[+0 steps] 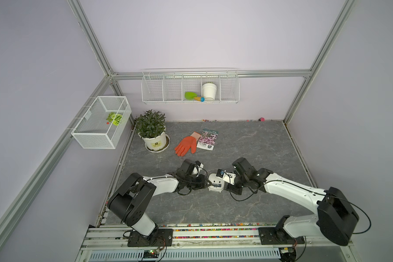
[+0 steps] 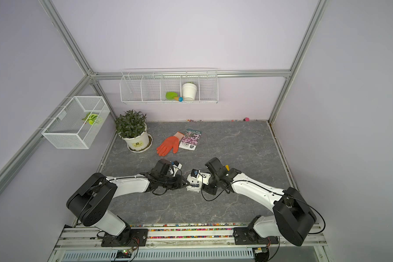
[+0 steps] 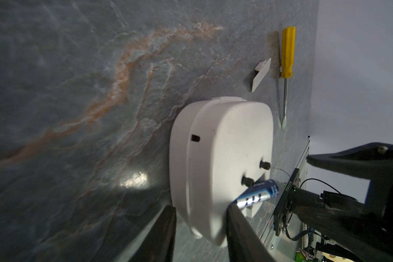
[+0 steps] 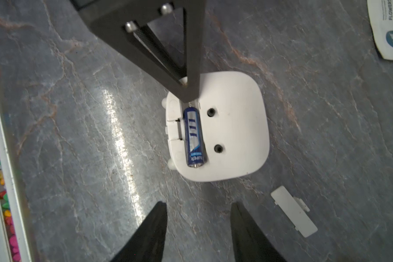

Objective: Remove the battery from the alarm

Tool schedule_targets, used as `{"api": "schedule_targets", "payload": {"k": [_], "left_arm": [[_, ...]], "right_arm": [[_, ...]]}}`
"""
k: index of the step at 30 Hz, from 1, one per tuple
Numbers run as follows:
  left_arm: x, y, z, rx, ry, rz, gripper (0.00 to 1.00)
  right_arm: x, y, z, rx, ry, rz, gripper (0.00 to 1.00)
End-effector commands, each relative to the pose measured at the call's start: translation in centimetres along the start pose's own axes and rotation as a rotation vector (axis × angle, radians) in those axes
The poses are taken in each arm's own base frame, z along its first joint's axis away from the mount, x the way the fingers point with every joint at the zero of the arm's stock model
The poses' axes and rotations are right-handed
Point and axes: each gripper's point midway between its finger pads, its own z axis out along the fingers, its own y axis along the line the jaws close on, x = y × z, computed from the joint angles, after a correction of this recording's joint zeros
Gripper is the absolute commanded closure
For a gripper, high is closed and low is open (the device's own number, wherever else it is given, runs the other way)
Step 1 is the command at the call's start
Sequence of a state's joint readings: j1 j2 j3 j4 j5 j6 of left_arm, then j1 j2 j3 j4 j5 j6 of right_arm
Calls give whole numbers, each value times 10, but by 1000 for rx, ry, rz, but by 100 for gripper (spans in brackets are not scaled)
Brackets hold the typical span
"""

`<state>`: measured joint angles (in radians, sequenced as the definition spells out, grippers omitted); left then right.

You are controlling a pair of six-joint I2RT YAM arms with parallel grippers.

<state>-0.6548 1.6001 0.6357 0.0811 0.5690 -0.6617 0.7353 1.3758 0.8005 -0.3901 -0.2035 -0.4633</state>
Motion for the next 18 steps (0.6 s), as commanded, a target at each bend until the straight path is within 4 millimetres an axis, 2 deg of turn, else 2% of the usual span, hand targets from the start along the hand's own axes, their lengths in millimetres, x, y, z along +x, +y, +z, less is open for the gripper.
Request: {"api": "schedule_targets", "payload": {"k": [1, 10, 18], "left_arm": [[4, 12, -2, -54, -7, -14, 60], [5, 13, -2, -55, -4, -18, 59], [6, 14, -3, -58, -8, -22, 60]], "right_arm": [[-14, -4, 3, 15, -11, -85, 50], [-22, -4, 17, -3, -2, -97, 53], [-18, 2, 27, -46, 27, -92, 57]]}}
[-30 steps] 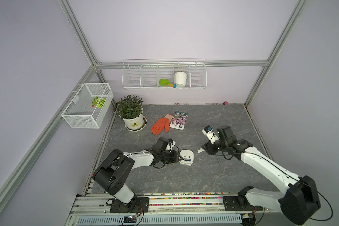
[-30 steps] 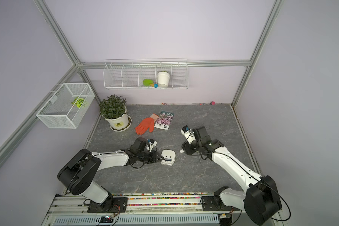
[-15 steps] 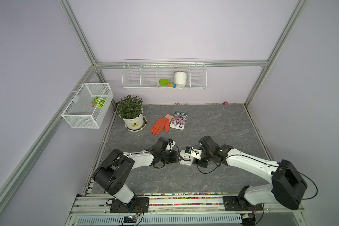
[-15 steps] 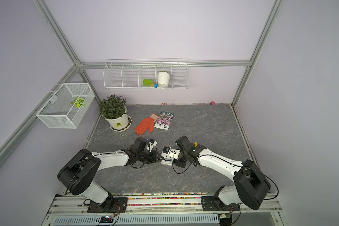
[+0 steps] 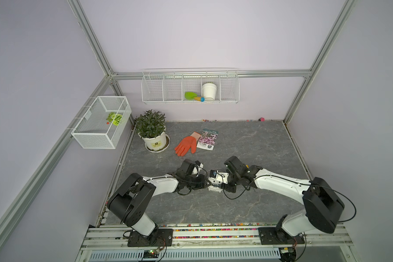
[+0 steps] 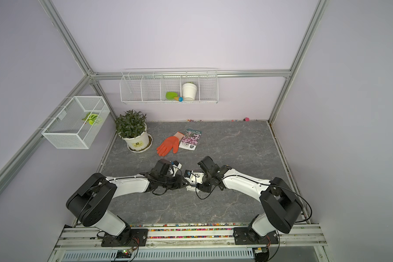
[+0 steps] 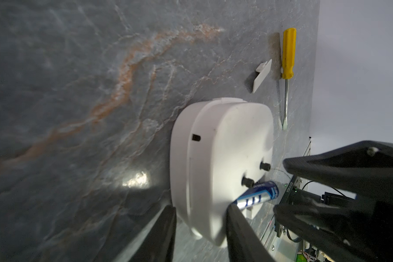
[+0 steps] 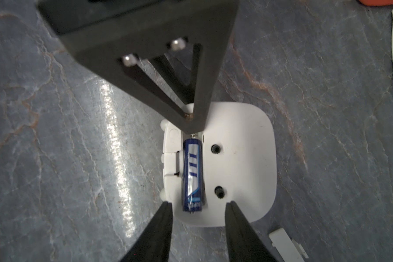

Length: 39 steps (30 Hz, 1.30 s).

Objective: Remove the battery from the alarm

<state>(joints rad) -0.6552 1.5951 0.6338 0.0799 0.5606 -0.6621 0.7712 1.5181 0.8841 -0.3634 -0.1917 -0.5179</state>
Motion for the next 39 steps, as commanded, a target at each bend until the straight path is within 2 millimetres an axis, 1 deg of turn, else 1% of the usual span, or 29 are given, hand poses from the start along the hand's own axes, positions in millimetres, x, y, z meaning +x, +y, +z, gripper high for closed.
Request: {"api": "schedule_targets", "payload": {"k": [1, 7, 16, 19, 24, 31, 36, 39], "left_arm": [[6, 13, -2, -54, -3, -22, 60], [6, 13, -2, -53, -3, -22, 60], [5, 12, -2, -51, -5, -21, 60], [5, 12, -2, -47, -5, -19, 60], [4, 11, -1, -46, -6, -19, 60], [5, 12, -1, -48, -7, -18, 60], [5, 12, -1, -48, -8, -17, 60], [4, 11, -2, -41, -13, -19, 59]], "right_arm": [[-3, 5, 3, -26, -2, -12, 57], [-1, 7, 8, -36, 16, -9, 59], [2, 10, 10, -51, 43, -7, 64], [0, 9, 12, -53, 49, 3, 65], [-5, 7, 13, -59, 43, 20, 70], [-12, 5, 9, -50, 20, 28, 77], [-14, 3, 3, -33, 14, 25, 84], [-12, 1, -3, -13, 21, 21, 88]]}}
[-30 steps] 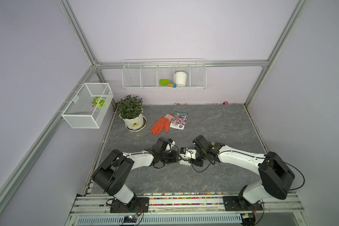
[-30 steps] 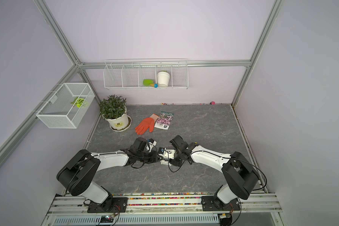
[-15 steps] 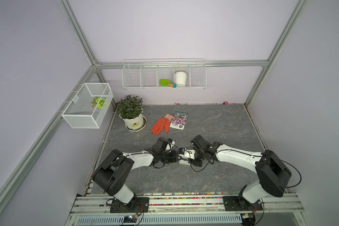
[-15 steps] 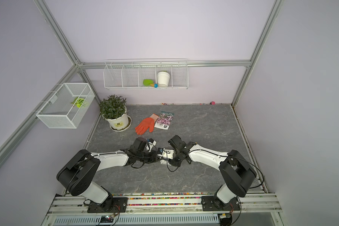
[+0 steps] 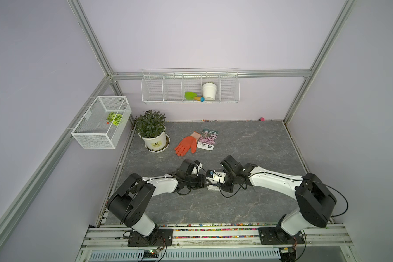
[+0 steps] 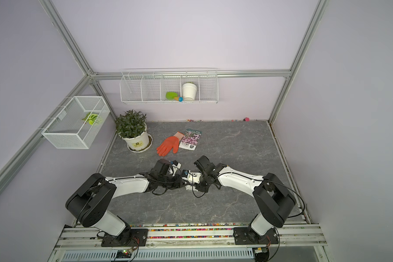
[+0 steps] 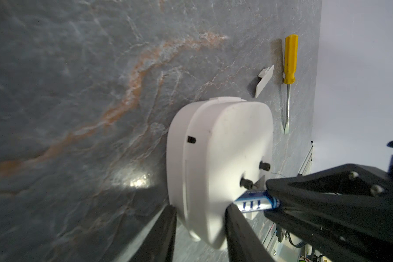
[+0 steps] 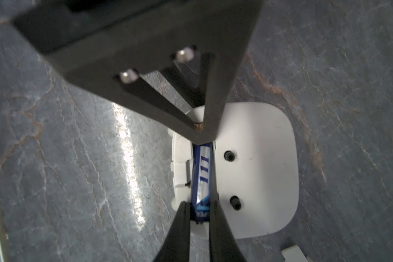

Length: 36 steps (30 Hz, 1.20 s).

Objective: Remove the battery from the alarm

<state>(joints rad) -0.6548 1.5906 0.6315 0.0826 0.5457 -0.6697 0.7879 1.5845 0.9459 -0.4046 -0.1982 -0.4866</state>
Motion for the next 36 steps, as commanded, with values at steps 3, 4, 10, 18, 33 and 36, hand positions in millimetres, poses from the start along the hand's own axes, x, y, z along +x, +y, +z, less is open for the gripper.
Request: {"api": "schedule_targets", "payload": {"k": [3, 4, 10, 18, 33, 36], "left_arm": [[2, 5, -4, -24, -17, -7, 50], [0, 3, -6, -20, -25, -4, 46], [-21, -22, -28, 29, -130, 38, 27], [-50, -29, -75, -33, -315, 89, 17], [-50, -15, -105, -81, -405, 66, 16], [-52, -15, -107, -90, -414, 74, 16]], "right_arm": [[-4, -5, -25, 48, -21, 13, 90], [-2, -6, -31, 55, -30, 26, 90], [16, -37, -76, 195, -94, 231, 90], [104, -99, -95, 526, 205, 552, 91], [146, -85, -39, 408, 478, 658, 88], [150, -76, -30, 357, 515, 665, 85]]}}
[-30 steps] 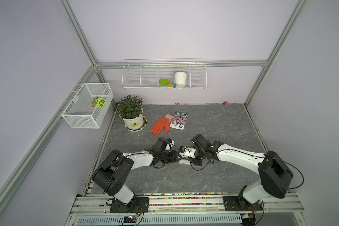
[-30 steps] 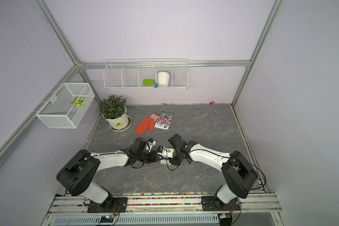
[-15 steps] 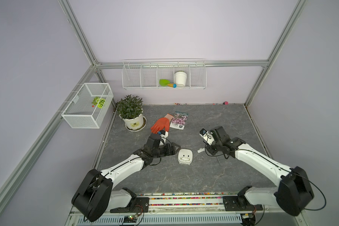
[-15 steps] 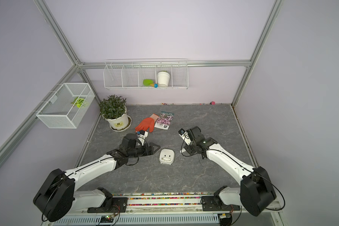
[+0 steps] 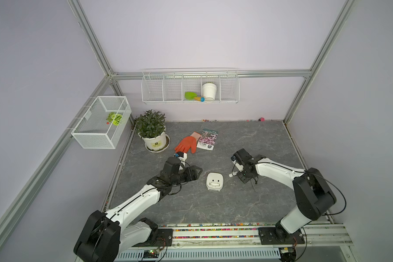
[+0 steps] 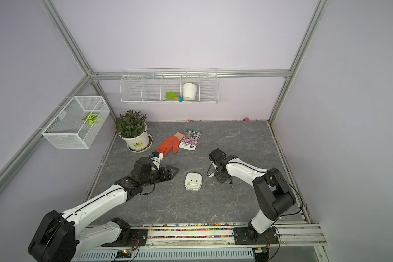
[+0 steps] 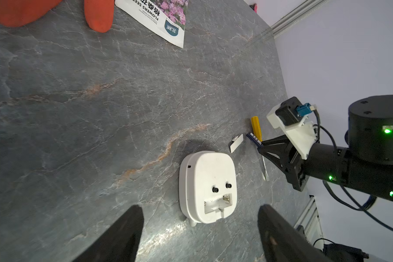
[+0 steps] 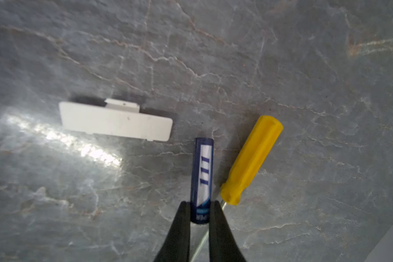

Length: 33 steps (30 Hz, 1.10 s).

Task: Remove the battery from the alarm
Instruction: Remove the battery from the alarm, then adjust the alarm at the center of the board.

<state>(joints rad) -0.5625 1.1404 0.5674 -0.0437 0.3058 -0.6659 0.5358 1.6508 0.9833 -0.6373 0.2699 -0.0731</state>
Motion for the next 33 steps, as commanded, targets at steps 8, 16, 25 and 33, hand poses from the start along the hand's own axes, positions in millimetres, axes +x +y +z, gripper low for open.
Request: {"api": "schedule_targets", "payload": {"k": [8, 16, 25, 33], "left_arm": [[-16, -4, 2, -19, -12, 65, 16], [-28, -26, 27, 83, 62, 121, 16], [-19, -51, 88, 296, 294, 155, 28], [2, -58, 125, 365, 432, 145, 36]], "right_arm": [[16, 16, 9, -58, 97, 4, 68], [-7, 18, -48, -118, -155, 17, 46], [-21, 106, -67, -257, -432, -195, 19], [-38, 141, -54, -232, -426, -221, 2]]}}
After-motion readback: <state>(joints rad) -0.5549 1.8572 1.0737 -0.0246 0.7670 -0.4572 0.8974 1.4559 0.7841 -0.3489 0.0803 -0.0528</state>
